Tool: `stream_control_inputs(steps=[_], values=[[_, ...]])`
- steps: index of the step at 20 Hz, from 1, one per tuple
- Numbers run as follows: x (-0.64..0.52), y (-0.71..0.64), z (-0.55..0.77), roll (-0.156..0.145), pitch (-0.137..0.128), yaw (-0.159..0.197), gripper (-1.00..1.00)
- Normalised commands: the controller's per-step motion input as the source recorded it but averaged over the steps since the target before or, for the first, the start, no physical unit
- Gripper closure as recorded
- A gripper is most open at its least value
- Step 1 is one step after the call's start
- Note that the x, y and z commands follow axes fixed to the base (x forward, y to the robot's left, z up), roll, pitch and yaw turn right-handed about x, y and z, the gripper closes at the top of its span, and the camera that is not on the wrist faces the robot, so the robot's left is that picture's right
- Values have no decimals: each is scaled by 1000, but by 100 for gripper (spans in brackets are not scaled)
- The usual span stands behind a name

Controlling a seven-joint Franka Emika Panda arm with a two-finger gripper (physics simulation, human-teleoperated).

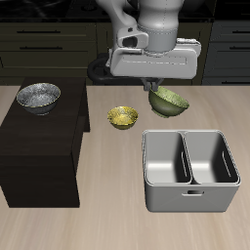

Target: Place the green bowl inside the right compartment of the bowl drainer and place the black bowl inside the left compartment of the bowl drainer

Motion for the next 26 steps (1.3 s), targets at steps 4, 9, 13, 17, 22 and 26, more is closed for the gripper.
stream_control_inputs(steps=[4,9,13,17,22,26], values=[[223,-86,-135,-10,23,-17,100],[178,-66,-128,-6,43,-25,100],[214,-9,-205,-15,57,-13,100],[19,58,-110,5,18,2,100],[73,84,-247,1,36,16,100],[80,92,-271,5,47,2,100]])
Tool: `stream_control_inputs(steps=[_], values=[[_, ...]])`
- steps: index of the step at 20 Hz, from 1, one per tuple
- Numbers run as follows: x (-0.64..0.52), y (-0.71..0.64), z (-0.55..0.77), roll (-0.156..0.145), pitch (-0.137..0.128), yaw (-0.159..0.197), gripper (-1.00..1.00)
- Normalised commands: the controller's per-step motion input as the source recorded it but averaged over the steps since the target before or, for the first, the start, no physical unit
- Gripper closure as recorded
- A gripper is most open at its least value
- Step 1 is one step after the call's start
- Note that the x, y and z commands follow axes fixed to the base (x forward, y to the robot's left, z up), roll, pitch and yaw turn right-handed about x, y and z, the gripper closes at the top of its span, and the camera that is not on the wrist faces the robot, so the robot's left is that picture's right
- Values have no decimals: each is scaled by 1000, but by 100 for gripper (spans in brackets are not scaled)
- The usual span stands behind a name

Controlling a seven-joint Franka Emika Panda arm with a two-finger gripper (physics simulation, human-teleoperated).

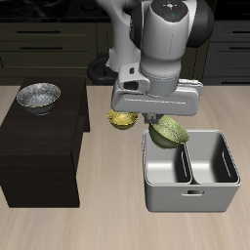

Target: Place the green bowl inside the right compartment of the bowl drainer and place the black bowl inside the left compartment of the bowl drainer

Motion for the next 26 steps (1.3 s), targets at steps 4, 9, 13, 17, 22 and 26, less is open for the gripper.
stream_control_inputs(steps=[4,9,13,17,22,26], values=[[54,79,-283,4,42,28,100],[-16,-61,-175,-74,43,17,-100],[-57,13,-58,27,23,-5,-100],[-106,55,6,19,-3,18,-100],[-152,58,153,23,-21,20,-100],[-250,30,338,39,-60,17,-100]])
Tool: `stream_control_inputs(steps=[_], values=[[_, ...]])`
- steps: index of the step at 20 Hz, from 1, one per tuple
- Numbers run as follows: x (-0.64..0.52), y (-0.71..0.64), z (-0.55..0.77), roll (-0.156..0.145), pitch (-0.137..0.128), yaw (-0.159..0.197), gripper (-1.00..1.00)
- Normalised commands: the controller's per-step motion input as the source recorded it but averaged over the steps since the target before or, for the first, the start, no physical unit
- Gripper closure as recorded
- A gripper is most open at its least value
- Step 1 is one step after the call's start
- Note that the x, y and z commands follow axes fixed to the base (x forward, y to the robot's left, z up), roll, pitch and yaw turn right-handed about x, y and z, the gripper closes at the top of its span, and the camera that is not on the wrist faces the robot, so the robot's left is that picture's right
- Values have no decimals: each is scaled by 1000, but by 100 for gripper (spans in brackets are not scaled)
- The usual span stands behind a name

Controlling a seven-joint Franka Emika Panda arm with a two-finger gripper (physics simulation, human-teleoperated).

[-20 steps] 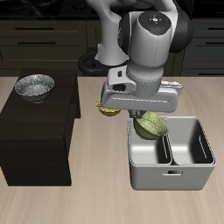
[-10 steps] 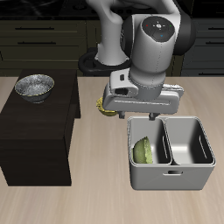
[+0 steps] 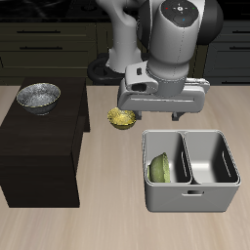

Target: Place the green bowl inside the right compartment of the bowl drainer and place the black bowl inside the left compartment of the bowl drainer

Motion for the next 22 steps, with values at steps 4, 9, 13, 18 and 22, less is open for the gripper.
stream_control_inputs(steps=[4,9,13,18,22], values=[[-241,-77,396,18,-25,12,-100],[-158,-111,340,2,-51,61,-100],[-148,-337,322,-14,-46,20,-100],[-137,-315,311,-26,-28,-3,-100],[-145,-137,281,-3,-24,1,-100]])
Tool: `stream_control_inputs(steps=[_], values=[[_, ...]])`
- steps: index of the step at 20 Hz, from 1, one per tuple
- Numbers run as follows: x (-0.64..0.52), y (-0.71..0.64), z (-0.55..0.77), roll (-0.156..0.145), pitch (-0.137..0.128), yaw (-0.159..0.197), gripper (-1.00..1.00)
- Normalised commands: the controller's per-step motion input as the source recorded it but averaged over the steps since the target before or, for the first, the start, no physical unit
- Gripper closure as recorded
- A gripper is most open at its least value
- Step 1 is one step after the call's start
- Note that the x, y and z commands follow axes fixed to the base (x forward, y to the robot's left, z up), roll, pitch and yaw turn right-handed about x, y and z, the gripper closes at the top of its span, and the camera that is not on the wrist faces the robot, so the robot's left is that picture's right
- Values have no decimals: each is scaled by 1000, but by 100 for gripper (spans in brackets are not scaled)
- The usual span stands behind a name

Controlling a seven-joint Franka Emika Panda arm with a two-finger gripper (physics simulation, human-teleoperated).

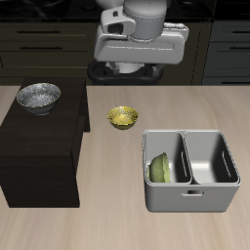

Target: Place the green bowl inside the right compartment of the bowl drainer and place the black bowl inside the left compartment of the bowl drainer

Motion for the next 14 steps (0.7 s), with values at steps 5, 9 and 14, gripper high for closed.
stream_control_inputs(steps=[5,9,14], values=[[-119,-138,300,-7,-48,17,-100],[-29,-295,-10,-5,6,-15,-100],[-48,-335,-1,-23,0,-35,-100]])
